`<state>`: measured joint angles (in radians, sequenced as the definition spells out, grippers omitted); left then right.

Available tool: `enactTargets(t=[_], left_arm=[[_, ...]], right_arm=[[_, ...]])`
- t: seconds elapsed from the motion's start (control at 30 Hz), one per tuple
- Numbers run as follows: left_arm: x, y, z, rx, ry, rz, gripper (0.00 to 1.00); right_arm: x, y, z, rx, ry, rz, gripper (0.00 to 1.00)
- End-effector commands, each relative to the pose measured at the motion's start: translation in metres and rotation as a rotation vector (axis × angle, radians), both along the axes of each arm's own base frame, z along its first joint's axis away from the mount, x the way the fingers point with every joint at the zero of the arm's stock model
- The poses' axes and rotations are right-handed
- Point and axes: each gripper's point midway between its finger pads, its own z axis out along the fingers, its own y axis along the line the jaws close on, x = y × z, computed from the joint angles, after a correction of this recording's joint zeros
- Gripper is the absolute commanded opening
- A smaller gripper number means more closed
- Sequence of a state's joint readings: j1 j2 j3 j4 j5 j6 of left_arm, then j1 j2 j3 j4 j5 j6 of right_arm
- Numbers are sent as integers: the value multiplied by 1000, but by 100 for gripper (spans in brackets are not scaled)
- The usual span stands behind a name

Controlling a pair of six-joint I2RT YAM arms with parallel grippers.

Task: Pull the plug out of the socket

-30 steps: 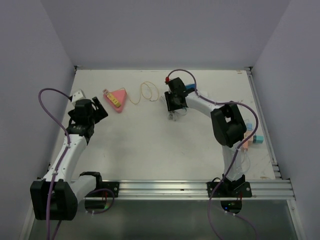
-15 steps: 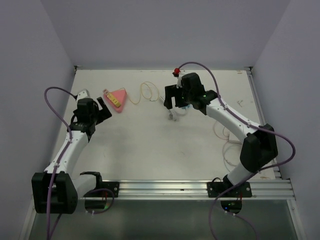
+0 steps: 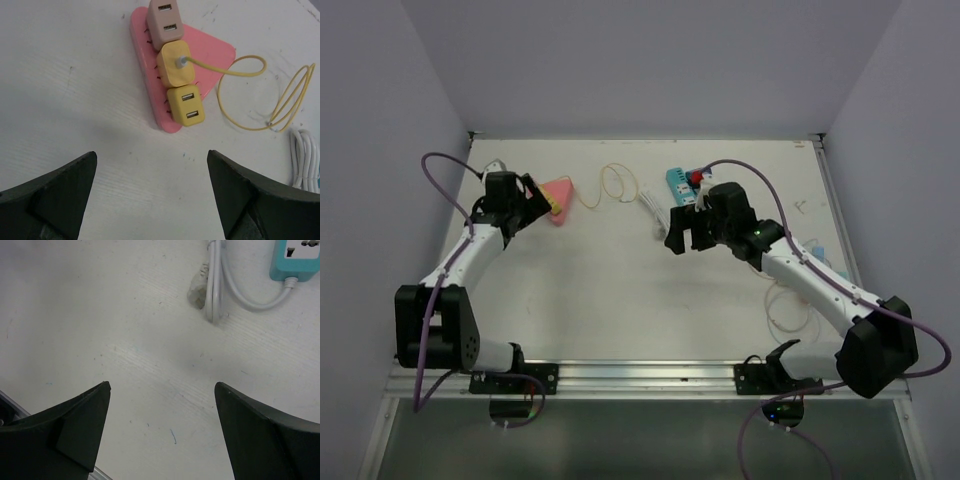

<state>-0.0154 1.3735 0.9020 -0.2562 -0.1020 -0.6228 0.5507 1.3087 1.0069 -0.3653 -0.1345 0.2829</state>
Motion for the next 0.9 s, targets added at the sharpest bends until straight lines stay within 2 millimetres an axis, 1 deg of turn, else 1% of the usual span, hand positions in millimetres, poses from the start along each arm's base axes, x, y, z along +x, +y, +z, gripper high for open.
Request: enactTargets(t=[0.0, 0.03, 0.07, 0.1, 0.13, 0.17, 0.2, 0.23, 0.27, 0.3, 0.37, 0.43, 0.47, 0.53, 0.57, 0.63, 0.67, 0.73, 0.77, 0.8, 0.83, 0.87], left_arm=[[37, -7, 20, -22, -64, 65, 95], [42, -11, 18, -18, -59, 68, 94], [47, -10, 5, -8, -25, 83, 94], [54, -8, 8, -3, -26, 112, 92], [58, -8, 6, -2, -16, 124, 91], [62, -7, -5, 5, 11, 134, 90], [69, -6, -2, 6, 1, 147, 89], [72, -6, -5, 6, 4, 154, 88], [75, -5, -14, 10, 22, 157, 87], [81, -6, -12, 10, 14, 158, 85], [89, -7, -18, 12, 26, 159, 83], [91, -10, -28, 18, 49, 151, 80], [93, -11, -28, 17, 48, 153, 77], [93, -15, -34, 22, 65, 143, 73], [91, -15, -38, 25, 78, 145, 69], [88, -17, -40, 30, 86, 142, 64], [85, -17, -44, 37, 97, 139, 59], [81, -17, -44, 41, 97, 135, 53], [77, -16, -47, 46, 108, 132, 47], [74, -17, -48, 46, 116, 126, 44], [72, -17, -45, 44, 112, 121, 42], [66, -18, -48, 44, 125, 110, 38]], right_arm=[[-4, 5, 21, 77, -57, 12, 89], [-7, 4, 17, 74, -48, 12, 89], [-9, 4, 16, 80, -43, 18, 89], [-11, 4, 19, 88, -50, 20, 89], [-14, 2, 15, 85, -43, 19, 89], [-16, 2, 16, 87, -43, 21, 89], [-18, 1, 16, 90, -43, 21, 89], [-21, -1, 15, 91, -44, 23, 89], [-22, -2, 14, 90, -43, 21, 89], [-24, -3, 13, 88, -41, 23, 89], [-27, -6, 10, 78, -41, 22, 89], [-31, -9, 8, 72, -38, 21, 89], [-32, -10, 7, 69, -38, 21, 89], [-34, -11, 5, 66, -33, 21, 89], [-34, -12, 7, 68, -37, 21, 89], [-36, -12, 5, 69, -33, 24, 89], [-36, -12, 6, 71, -37, 25, 89], [-36, -12, 5, 71, -35, 26, 89], [-36, -11, 6, 73, -38, 26, 89], [-36, -11, 6, 77, -38, 27, 89], [-37, -10, 5, 80, -34, 31, 89], [-36, -9, 5, 85, -37, 35, 89]])
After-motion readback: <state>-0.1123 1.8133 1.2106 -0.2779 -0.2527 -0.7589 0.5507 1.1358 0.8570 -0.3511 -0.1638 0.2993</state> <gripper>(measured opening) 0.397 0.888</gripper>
